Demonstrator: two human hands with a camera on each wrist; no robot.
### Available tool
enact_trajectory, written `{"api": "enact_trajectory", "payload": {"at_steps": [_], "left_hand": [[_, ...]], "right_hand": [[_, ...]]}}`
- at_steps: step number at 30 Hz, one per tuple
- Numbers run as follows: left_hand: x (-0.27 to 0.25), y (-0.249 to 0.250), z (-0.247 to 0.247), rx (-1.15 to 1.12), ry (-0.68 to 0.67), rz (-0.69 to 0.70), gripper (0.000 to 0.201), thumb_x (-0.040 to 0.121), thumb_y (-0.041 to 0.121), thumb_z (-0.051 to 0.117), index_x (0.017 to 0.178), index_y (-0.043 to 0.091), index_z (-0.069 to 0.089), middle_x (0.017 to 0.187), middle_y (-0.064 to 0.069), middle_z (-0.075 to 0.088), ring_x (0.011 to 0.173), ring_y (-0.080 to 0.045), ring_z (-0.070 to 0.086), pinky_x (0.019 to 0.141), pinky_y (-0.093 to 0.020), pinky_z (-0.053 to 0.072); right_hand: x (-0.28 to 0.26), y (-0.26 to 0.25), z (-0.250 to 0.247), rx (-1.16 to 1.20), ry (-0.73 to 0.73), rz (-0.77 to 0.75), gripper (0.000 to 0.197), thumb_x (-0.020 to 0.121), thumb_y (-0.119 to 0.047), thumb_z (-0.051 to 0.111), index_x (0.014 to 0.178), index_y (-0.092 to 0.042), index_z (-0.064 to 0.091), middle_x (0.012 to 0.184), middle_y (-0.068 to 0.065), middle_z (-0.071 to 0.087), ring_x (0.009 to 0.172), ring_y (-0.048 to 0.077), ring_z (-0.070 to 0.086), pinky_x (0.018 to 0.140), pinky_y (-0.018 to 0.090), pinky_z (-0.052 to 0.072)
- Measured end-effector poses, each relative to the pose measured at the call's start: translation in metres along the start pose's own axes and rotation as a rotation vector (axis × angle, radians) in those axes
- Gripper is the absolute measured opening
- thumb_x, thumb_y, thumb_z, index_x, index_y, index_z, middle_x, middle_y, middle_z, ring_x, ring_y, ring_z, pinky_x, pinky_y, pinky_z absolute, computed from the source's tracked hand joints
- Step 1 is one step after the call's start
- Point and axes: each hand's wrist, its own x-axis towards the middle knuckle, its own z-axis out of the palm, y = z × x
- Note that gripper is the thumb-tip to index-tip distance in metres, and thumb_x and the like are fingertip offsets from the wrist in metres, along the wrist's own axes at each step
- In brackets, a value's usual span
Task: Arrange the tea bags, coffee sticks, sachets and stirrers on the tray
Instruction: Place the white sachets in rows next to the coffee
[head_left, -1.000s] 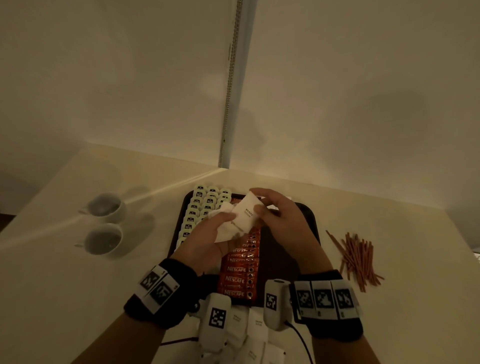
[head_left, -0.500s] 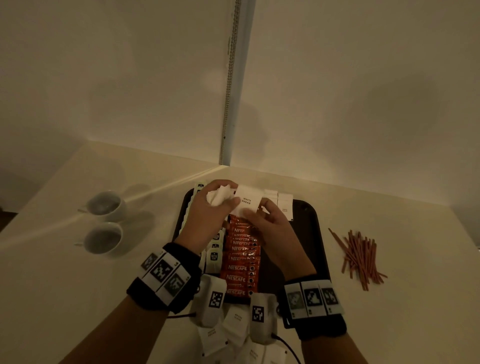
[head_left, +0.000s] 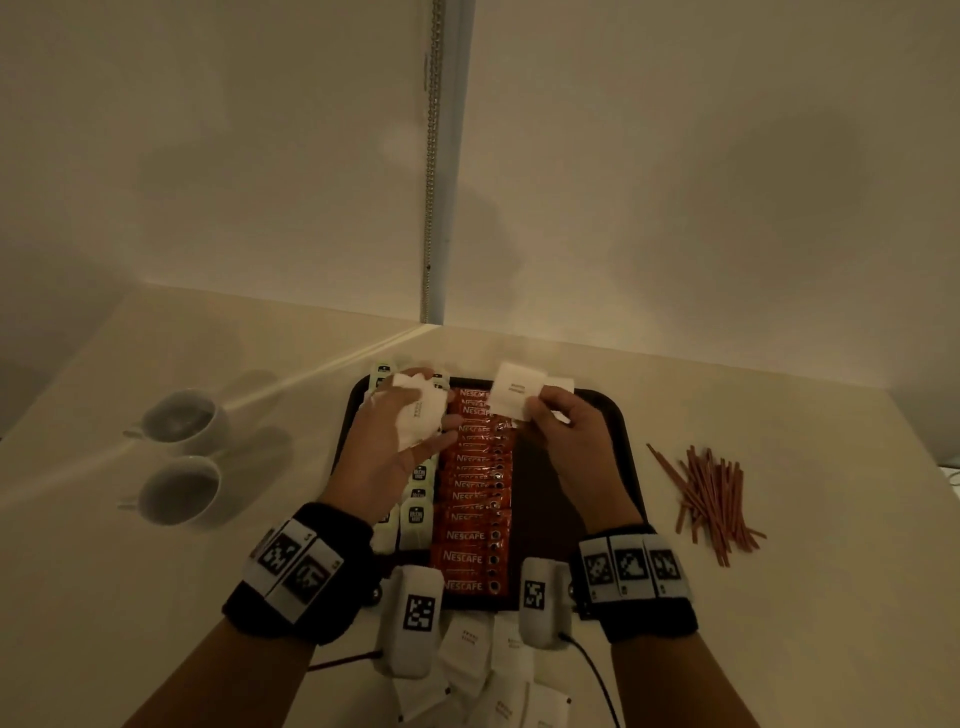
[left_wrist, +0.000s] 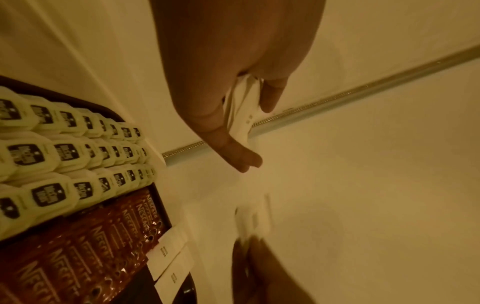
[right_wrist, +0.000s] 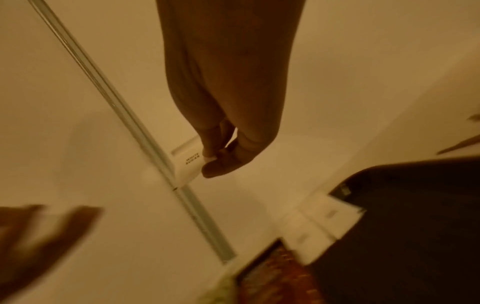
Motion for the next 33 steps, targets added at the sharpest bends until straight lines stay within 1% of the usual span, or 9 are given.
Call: {"api": "enact_trajectory", "payload": {"at_steps": [3, 5, 8, 19, 22, 25, 28, 32, 33], "left_hand": [[0.004, 0.0, -0.011, -0.163, 0.029, -0.07, 0.023, 0.097, 0.014, 0.041, 0.11, 0.008, 0.059, 0.111, -0.018, 0.061, 0.091, -0.035, 0.064, 0.068, -0.032, 0.06], [0.007, -0.001, -0.016, -0.164, 0.038, -0.086, 0.024, 0.097, 0.016, 0.041, 0.109, 0.01, 0.061, 0.112, -0.018, 0.062, 0.09, -0.035, 0.065, 0.065, -0.034, 0.06], [0.011, -0.002, -0.023, -0.12, 0.027, -0.111, 0.025, 0.096, 0.02, 0.041, 0.109, 0.016, 0.063, 0.106, -0.014, 0.068, 0.085, -0.032, 0.069, 0.062, -0.037, 0.06], [0.02, -0.004, -0.035, -0.071, 0.073, -0.113, 0.03, 0.097, 0.019, 0.04, 0.12, 0.013, 0.059, 0.115, -0.019, 0.065, 0.09, -0.037, 0.067, 0.065, -0.038, 0.06], [0.023, -0.004, -0.039, -0.086, 0.075, -0.117, 0.03, 0.097, 0.021, 0.04, 0.118, 0.013, 0.06, 0.114, -0.018, 0.066, 0.088, -0.036, 0.069, 0.067, -0.039, 0.06], [0.024, -0.004, -0.041, -0.134, 0.087, -0.138, 0.032, 0.095, 0.02, 0.041, 0.12, 0.012, 0.059, 0.113, -0.018, 0.067, 0.087, -0.038, 0.07, 0.064, -0.038, 0.06], [0.026, -0.004, -0.041, -0.177, 0.086, -0.161, 0.034, 0.095, 0.018, 0.04, 0.121, 0.009, 0.059, 0.118, -0.021, 0.065, 0.092, -0.041, 0.068, 0.064, -0.036, 0.06], [0.029, -0.006, -0.039, -0.181, 0.128, -0.172, 0.037, 0.097, 0.017, 0.04, 0.129, 0.005, 0.054, 0.123, -0.023, 0.061, 0.102, -0.043, 0.063, 0.062, -0.035, 0.059], [0.029, -0.006, -0.038, -0.177, 0.15, -0.171, 0.037, 0.097, 0.016, 0.042, 0.13, 0.005, 0.053, 0.124, -0.024, 0.06, 0.105, -0.044, 0.062, 0.061, -0.035, 0.059]], "right_hand": [[0.034, 0.038, -0.033, -0.241, 0.17, 0.078, 0.025, 0.091, -0.012, 0.057, 0.115, -0.007, 0.06, 0.114, 0.004, 0.063, 0.103, 0.018, 0.061, 0.087, 0.03, 0.054], [0.047, 0.061, -0.048, -0.393, 0.237, 0.103, 0.024, 0.09, -0.012, 0.059, 0.114, -0.007, 0.059, 0.115, 0.007, 0.063, 0.102, 0.017, 0.059, 0.087, 0.029, 0.05], [0.058, 0.085, -0.052, -0.495, 0.216, 0.155, 0.02, 0.089, -0.011, 0.06, 0.108, -0.008, 0.059, 0.113, 0.008, 0.062, 0.1, 0.017, 0.057, 0.081, 0.024, 0.043], [0.097, 0.105, -0.022, -0.586, 0.193, 0.238, 0.02, 0.087, -0.01, 0.063, 0.105, -0.002, 0.058, 0.108, 0.015, 0.063, 0.085, 0.015, 0.054, 0.07, 0.023, 0.042], [0.1, 0.108, -0.018, -0.595, 0.185, 0.244, 0.019, 0.086, -0.008, 0.064, 0.103, -0.002, 0.058, 0.107, 0.015, 0.063, 0.085, 0.015, 0.054, 0.066, 0.019, 0.039], [0.103, 0.111, -0.015, -0.614, 0.203, 0.238, 0.017, 0.086, -0.007, 0.064, 0.101, -0.002, 0.058, 0.105, 0.016, 0.063, 0.087, 0.019, 0.058, 0.068, 0.022, 0.041], [0.105, 0.113, -0.012, -0.646, 0.219, 0.243, 0.013, 0.087, -0.008, 0.063, 0.097, -0.004, 0.057, 0.103, 0.015, 0.063, 0.085, 0.019, 0.057, 0.067, 0.023, 0.042], [0.103, 0.108, -0.013, -0.661, 0.23, 0.224, 0.012, 0.088, -0.01, 0.062, 0.095, -0.005, 0.055, 0.102, 0.015, 0.063, 0.082, 0.016, 0.055, 0.056, 0.016, 0.038], [0.102, 0.102, -0.012, -0.641, 0.235, 0.196, 0.013, 0.088, -0.012, 0.063, 0.096, -0.005, 0.056, 0.101, 0.014, 0.063, 0.082, 0.016, 0.055, 0.059, 0.016, 0.04]]}}
